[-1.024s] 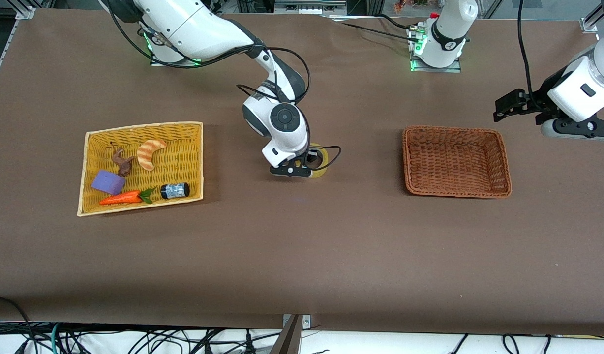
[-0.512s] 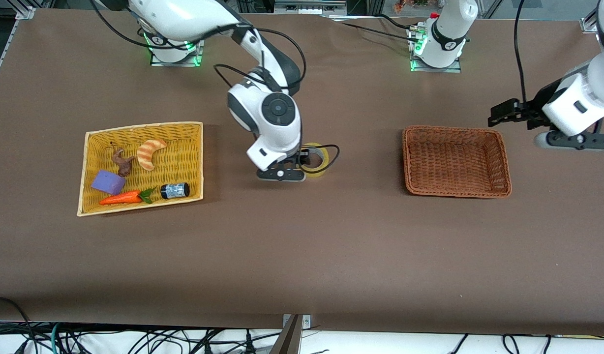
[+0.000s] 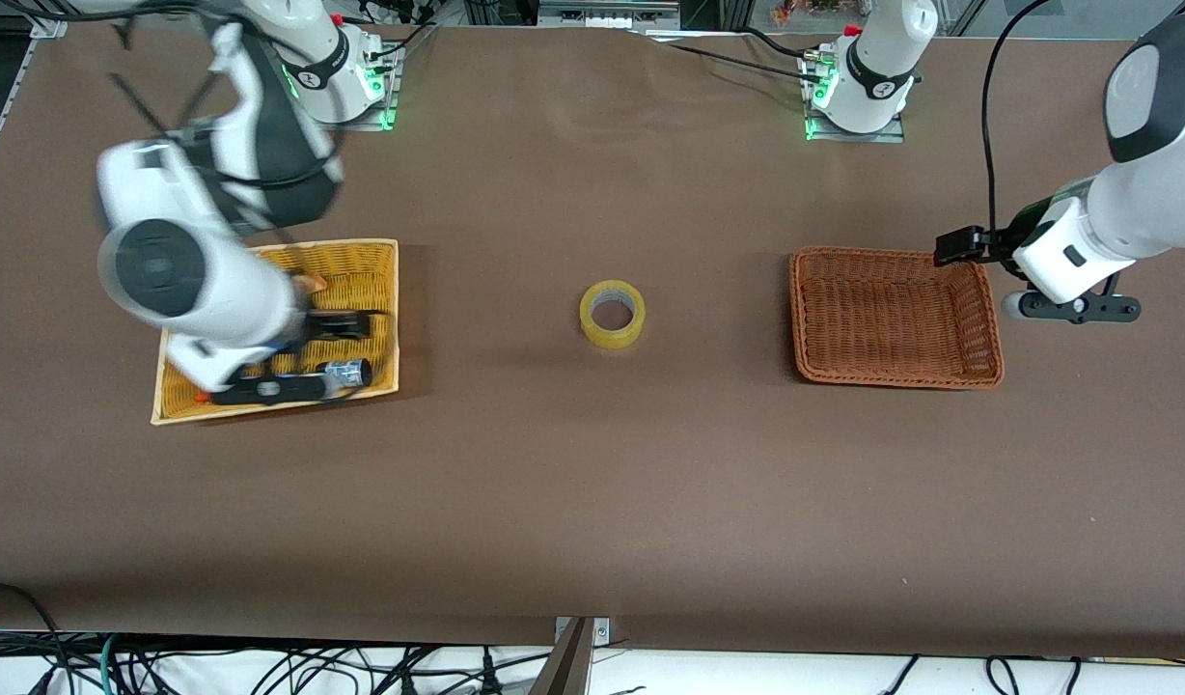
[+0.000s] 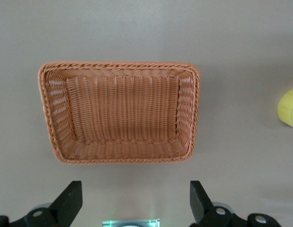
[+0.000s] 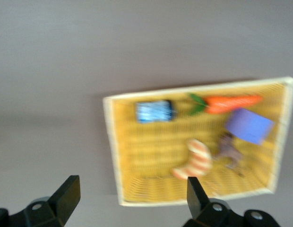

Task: Transfer tape with both arms
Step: 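Set the tape down with the right gripper while the left gripper approaches, then withdraw the right gripper while the left gripper grasps the tape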

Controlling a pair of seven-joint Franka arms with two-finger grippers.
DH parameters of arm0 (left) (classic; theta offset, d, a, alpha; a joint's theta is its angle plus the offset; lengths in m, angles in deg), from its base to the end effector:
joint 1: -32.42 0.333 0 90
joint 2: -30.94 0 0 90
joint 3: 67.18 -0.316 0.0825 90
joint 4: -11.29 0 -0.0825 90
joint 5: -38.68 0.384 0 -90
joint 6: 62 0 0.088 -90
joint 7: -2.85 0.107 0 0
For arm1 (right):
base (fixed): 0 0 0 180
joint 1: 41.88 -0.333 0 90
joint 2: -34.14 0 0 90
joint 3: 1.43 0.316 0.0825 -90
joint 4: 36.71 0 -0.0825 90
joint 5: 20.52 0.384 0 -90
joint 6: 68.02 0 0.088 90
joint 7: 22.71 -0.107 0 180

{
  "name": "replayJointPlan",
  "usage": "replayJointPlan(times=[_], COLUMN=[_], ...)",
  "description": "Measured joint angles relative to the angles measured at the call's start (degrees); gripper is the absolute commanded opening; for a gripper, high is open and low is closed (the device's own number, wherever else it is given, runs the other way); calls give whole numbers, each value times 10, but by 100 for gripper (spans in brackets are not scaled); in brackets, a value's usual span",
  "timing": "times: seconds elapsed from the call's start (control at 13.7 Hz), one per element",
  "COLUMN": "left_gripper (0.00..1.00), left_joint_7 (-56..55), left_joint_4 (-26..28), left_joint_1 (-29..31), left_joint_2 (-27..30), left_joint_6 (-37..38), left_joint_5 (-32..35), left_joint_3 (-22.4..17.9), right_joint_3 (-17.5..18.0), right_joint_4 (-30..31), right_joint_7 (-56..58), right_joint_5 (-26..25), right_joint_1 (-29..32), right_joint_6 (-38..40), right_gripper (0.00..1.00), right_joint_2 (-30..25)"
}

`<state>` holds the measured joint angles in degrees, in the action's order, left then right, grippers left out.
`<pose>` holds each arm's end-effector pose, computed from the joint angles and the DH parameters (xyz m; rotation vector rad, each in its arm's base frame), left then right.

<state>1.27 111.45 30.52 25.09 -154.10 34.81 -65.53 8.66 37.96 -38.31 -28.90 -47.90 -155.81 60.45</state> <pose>0.5644 -0.0415 0.4876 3.0594 -0.0365 -0.3776 0.6513 0.1480 0.4669 3.0018 0.0157 -0.2967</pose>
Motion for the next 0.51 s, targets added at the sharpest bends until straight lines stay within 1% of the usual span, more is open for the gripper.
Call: replayJointPlan(times=[0.15, 0.29, 0.37, 0.44, 0.51], left_gripper=[99, 98, 98, 98, 98], left_joint_7=[-11, -66, -104, -158, -192], left_joint_4=[39, 65, 75, 90, 100], left_joint_1=[1, 1, 1, 0, -2], left_joint_2=[-2, -10, -16, -24, -29], left_joint_6=[-51, -88, -108, -145, -164], left_joint_5=[0, 0, 0, 0, -1], left_joint_3=[29, 70, 94, 131, 152], right_joint_3=[-58, -108, -128, -149, -157], right_joint_4=[0, 0, 0, -1, -3], right_joint_7=[39, 87, 104, 130, 141], right_joint_5=[8, 22, 32, 41, 42], right_joint_1=[7, 6, 7, 7, 7], right_joint_6=[16, 36, 42, 43, 43], right_gripper=[100, 100, 100, 100, 100], right_joint_2=[-17, -23, -23, -23, -24])
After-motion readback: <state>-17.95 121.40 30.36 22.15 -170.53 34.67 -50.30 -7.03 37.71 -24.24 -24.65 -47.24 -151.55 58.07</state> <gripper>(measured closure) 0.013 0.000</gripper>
